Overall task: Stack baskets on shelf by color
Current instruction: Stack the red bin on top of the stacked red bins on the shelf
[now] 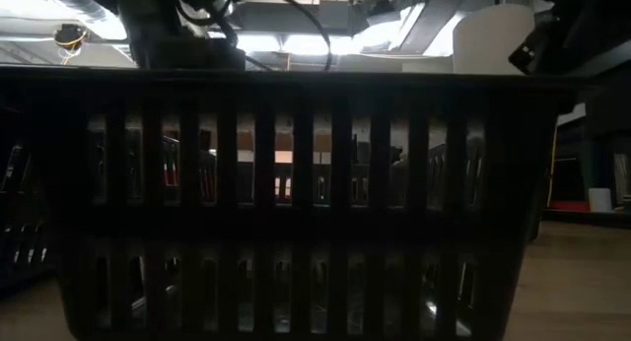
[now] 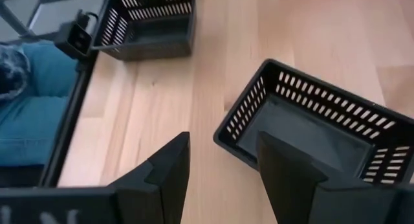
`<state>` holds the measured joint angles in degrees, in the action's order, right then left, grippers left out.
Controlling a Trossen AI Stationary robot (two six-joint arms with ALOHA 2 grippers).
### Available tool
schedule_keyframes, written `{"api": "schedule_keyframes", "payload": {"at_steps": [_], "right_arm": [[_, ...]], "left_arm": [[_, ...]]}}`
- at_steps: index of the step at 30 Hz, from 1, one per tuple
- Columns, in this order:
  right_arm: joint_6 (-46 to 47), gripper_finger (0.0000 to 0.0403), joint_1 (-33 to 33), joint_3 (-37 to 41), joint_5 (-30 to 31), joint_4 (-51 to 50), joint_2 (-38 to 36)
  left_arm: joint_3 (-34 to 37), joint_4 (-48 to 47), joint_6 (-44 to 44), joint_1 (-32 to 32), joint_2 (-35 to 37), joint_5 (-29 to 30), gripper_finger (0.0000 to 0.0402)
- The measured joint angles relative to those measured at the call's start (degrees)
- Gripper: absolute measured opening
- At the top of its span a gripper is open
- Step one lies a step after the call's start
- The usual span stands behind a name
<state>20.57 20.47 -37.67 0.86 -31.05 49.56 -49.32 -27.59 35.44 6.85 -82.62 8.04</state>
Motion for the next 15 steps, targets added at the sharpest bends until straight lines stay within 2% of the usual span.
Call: {"api": "schedule_keyframes", "payload": {"at_steps": [9,15], "right_arm": [[-0.01,0.0174,0.00,0.00,0.00,0.21,-2.14],[-0.06,0.0174,0.00,0.00,1.73,5.02,-2.10]], "left_arm": [[0.00,-0.05,-3.14,0.00,-5.11,2.53,0.0124],[0.00,0.25,-2.73,0.00,-10.25,2.42,0.0124]]}}
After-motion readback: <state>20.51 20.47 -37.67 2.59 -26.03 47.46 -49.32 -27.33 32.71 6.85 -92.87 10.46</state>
